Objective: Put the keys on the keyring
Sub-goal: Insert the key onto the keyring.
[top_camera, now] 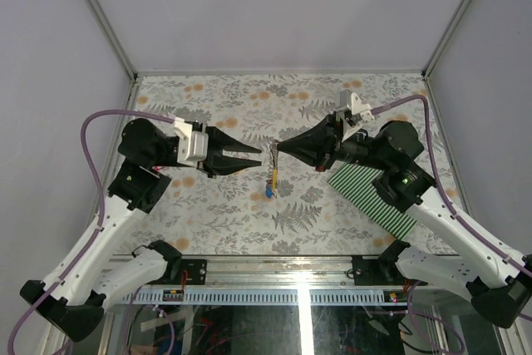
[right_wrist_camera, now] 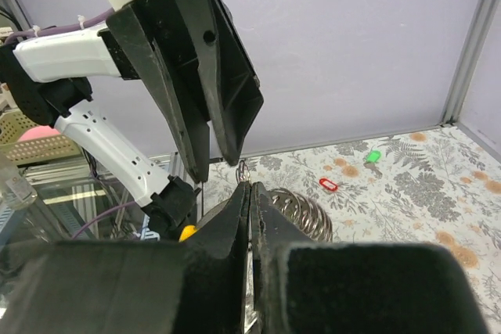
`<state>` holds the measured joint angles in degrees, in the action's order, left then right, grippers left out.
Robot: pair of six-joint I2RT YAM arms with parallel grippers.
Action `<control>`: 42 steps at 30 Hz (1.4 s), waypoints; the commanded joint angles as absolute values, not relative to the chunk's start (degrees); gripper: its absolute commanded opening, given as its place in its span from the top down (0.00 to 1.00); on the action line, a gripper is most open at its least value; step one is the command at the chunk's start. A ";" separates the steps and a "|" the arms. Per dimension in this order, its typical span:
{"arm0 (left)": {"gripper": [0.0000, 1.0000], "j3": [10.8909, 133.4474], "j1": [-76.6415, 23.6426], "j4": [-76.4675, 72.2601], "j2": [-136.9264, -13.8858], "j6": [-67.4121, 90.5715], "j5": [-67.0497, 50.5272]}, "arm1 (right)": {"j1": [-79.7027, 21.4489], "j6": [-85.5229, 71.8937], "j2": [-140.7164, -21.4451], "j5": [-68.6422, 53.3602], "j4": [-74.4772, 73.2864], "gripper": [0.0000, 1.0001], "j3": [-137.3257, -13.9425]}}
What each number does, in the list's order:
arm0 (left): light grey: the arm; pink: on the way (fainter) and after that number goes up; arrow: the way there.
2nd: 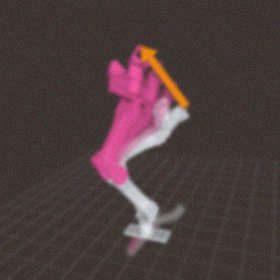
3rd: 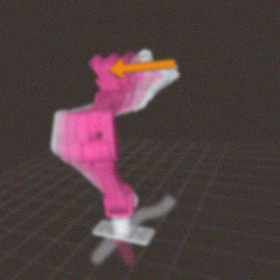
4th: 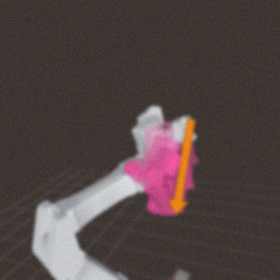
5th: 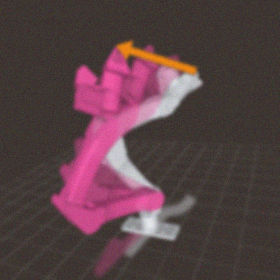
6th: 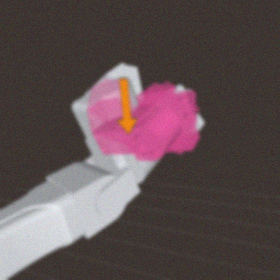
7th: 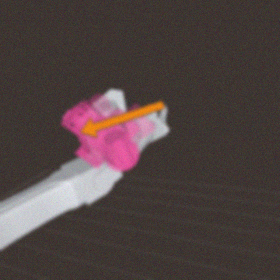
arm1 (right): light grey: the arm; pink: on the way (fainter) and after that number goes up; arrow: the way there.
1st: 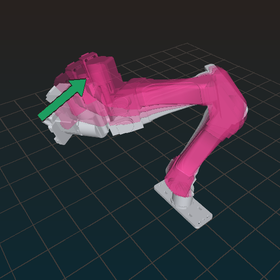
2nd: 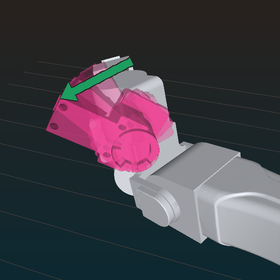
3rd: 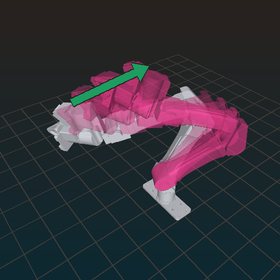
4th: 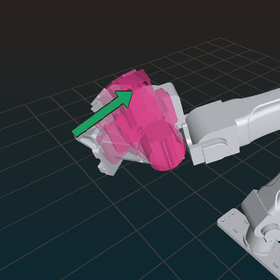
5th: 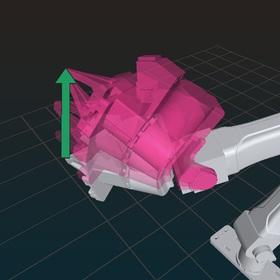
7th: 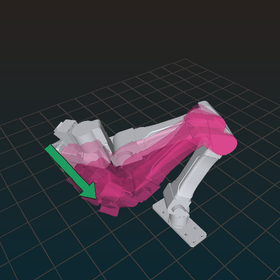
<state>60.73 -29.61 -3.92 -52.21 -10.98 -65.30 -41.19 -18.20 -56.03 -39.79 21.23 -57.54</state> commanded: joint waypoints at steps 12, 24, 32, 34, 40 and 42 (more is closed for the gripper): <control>0.64 52.62 -31.39 -33.94 -51.86 12.99 -51.06 | -40.91 -12.36 -52.12 -34.89 21.57 1.00 -58.19; 0.64 52.74 -34.29 -34.48 -54.63 12.83 -49.39 | -40.94 -11.54 -51.97 -34.37 21.36 1.00 -58.03; 0.65 52.73 -35.06 -32.72 -55.29 11.02 -47.35 | -40.95 -11.34 -51.79 -34.78 21.52 1.00 -57.93; 0.66 52.81 -35.11 -32.36 -55.35 10.74 -46.96 | -40.95 -11.34 -51.81 -35.09 21.85 1.00 -57.88; 0.70 53.22 -35.49 -31.30 -55.88 10.23 -47.04 | -40.91 -11.43 -51.52 -35.16 22.34 1.00 -57.71; 0.71 53.44 -35.64 -30.89 -56.16 9.96 -47.21 | -40.96 -11.38 -51.50 -35.16 22.41 1.00 -57.67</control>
<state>52.88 -35.00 -30.72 -55.70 11.29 -48.05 -41.19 -12.08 -53.56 -35.44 18.48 -57.08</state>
